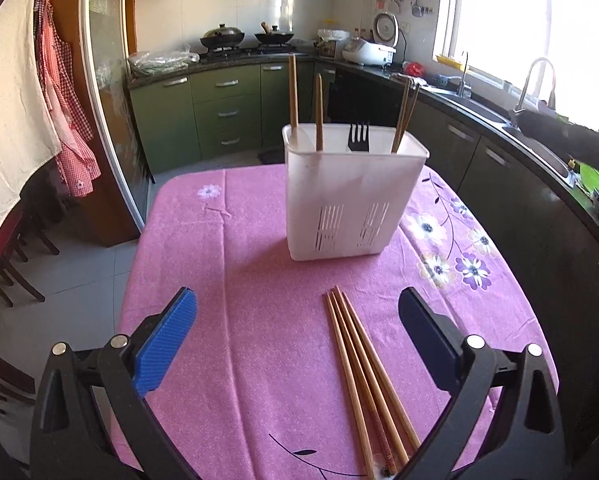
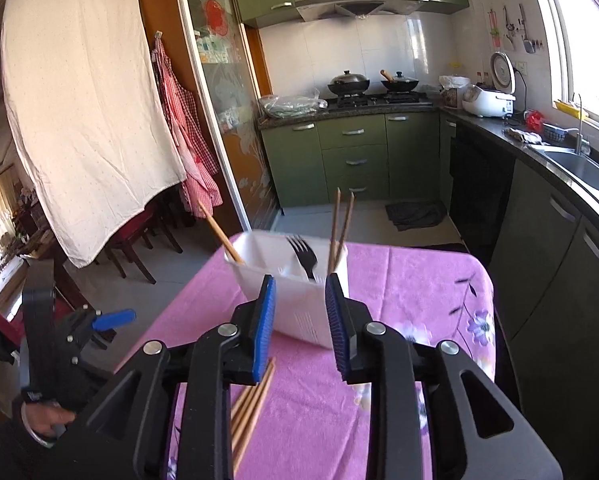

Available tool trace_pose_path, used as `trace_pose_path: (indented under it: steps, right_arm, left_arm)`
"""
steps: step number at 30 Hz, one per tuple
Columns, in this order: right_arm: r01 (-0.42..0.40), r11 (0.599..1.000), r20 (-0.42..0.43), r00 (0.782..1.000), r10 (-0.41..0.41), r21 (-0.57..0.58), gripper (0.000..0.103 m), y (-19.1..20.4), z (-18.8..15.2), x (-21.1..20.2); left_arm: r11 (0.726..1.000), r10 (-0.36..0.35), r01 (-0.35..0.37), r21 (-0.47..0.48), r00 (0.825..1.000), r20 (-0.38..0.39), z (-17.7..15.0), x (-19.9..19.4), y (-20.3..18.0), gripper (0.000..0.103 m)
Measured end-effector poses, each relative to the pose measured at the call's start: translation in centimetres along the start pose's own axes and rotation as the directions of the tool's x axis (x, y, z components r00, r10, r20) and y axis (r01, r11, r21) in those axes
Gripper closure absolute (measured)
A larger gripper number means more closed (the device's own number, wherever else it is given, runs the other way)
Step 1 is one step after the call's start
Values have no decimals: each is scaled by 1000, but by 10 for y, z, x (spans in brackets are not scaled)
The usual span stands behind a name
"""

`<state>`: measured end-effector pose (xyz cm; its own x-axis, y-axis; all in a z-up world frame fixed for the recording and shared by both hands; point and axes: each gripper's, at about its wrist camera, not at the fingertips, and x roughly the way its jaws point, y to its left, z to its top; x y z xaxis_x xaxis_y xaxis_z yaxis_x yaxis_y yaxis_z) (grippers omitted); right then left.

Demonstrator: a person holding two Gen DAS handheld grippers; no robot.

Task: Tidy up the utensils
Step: 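Grasp a loose chopstick with left gripper while right gripper approaches the pile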

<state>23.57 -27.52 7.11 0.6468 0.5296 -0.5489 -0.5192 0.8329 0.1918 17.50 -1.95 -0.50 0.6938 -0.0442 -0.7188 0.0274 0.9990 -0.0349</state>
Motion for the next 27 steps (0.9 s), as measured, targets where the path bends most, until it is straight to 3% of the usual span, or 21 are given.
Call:
trace_pose_path:
  steps: [3,5,7,8,11,15,19,27]
  right_arm:
    - [106,994,-63,992,-108,-31,76,-5,-47,10]
    - [130,991,-125,983,-132,-26,76,-13,-77,23]
    - [114,993,-177,978,-109,19,76,-25,-98,34]
    - [109,993,-194,976,-100,36,76,-30,-108,38]
    - [95,993,-220,972,-78,69,76,-40,-126,45]
    - [82,992,-226,972,-58,98,75,-46,-133,47]
    - [65,990,-226,973,-36,123,73,-48,-134,49]
    - [43,988,-234,972,-8,149,73,-52,-135,52]
  left_arm:
    - [1000,-13,11,-25,997,-75,-7,24,-6,7]
    - [1000,6,-10,-30,993,-117,-11,41,-9,9]
    - [999,34,-40,-33,986,-161,-16,58,-11,24]
    - [998,31,-40,-43,981,-190,-18,65,-11,36]
    - [998,0,-19,-66,960,-280,-27,87,-10,53]
    - [997,-25,-3,-80,942,-334,-37,100,-12,55]
    - [998,-11,-15,-69,932,-362,-40,107,-13,69]
    - [996,-47,16,-84,921,-386,-42,112,-18,69]
